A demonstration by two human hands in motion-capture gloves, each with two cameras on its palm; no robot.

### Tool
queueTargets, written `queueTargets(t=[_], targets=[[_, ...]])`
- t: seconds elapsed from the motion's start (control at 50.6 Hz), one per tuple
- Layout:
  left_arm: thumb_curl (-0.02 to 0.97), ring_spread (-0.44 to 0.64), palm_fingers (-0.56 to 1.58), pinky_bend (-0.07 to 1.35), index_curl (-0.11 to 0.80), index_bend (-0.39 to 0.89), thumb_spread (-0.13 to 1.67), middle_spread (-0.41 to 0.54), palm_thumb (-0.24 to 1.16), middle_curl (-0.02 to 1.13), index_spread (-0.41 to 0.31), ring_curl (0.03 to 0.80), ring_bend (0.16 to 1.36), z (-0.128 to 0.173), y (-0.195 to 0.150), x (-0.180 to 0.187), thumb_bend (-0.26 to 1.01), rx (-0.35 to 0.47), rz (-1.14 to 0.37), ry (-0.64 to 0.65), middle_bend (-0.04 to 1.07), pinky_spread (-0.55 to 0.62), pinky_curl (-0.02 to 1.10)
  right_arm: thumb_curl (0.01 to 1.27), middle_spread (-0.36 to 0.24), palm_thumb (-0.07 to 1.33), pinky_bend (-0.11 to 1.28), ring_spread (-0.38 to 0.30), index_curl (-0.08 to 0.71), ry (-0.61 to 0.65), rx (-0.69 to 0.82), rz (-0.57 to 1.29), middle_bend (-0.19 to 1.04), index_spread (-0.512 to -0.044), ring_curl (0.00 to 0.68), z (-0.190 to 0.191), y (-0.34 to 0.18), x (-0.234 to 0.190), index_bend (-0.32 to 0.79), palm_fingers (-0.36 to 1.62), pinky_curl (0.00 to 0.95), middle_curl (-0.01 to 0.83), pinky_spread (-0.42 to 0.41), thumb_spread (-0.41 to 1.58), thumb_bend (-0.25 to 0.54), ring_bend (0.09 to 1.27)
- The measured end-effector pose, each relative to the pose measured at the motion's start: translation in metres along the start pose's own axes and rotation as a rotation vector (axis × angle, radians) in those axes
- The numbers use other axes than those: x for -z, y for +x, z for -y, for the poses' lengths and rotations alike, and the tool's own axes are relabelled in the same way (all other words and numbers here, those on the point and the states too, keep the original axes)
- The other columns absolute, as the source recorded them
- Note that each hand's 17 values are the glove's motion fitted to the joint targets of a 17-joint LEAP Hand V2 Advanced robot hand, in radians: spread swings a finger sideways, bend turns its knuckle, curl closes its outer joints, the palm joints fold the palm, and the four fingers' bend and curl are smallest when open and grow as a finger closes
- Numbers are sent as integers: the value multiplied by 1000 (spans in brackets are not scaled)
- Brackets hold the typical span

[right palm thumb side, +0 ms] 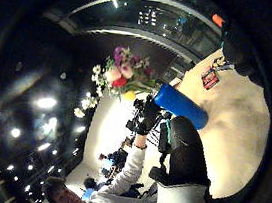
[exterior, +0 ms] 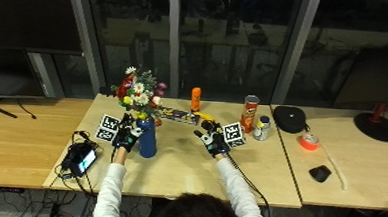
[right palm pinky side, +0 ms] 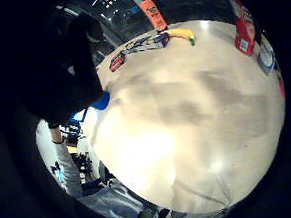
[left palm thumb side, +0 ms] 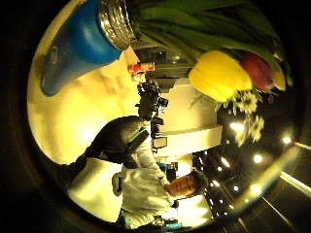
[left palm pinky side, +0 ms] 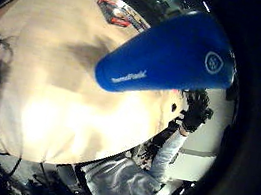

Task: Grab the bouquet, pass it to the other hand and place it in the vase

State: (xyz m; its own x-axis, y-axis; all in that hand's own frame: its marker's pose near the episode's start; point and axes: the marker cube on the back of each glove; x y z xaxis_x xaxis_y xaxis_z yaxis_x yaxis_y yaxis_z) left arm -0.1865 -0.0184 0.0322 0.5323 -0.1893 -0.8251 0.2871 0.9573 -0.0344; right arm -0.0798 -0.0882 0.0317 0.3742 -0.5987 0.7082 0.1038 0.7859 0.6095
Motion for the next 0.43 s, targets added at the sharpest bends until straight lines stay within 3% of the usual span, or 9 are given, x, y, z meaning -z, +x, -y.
queueTargets(t=[0.059, 0.158, 0.277, 0.316, 0.376, 0.435], targets=[[454, 508, -209, 346, 223, 47, 818, 463, 385, 283, 162, 280, 519, -2, 6, -2, -32, -12, -10, 11, 173, 499, 306, 429, -96, 717, 176, -138, 294, -16, 43, 78, 225, -260, 378, -1, 4, 4, 136, 842, 317, 429, 235, 1061, -21, 369], [434, 523, -170, 341, 192, 58, 833, 481, 408, 280, 165, 278, 526, 0, 6, -8, -27, -25, -29, 25, 182, 514, 305, 430, -95, 718, 178, -137, 296, -4, -81, 18, 225, -258, 376, -3, 7, 17, 135, 842, 314, 429, 237, 1063, -22, 363], [415, 527, -140, 332, 170, 77, 851, 484, 432, 280, 164, 278, 531, 4, 10, -7, -26, -117, -15, 209, 186, 510, 304, 432, -94, 721, 177, -137, 297, -28, -288, -3, 221, -256, 377, -11, 10, 20, 133, 838, 313, 428, 238, 1060, -21, 365], [410, 525, -121, 324, 165, 84, 854, 476, 438, 284, 160, 276, 533, 2, 8, -12, -27, -110, -59, 196, 195, 508, 303, 433, -94, 721, 177, -137, 297, -32, -320, 1, 221, -256, 377, -13, 12, 19, 133, 839, 313, 428, 238, 1060, -22, 365], [403, 517, -92, 318, 161, 90, 863, 464, 458, 291, 157, 278, 539, 2, -1, -22, -23, -84, -95, 132, 203, 498, 304, 435, -94, 724, 172, -138, 298, -64, -222, 87, 224, -255, 377, -13, 10, 13, 135, 835, 311, 429, 241, 1060, -20, 363], [398, 509, -74, 314, 160, 101, 871, 448, 472, 300, 155, 276, 535, -12, 14, -23, -23, -164, -44, 133, 212, 488, 305, 437, -94, 727, 173, -138, 299, -103, -111, 190, 225, -255, 378, -15, 7, 8, 135, 834, 310, 429, 242, 1062, -19, 363]])
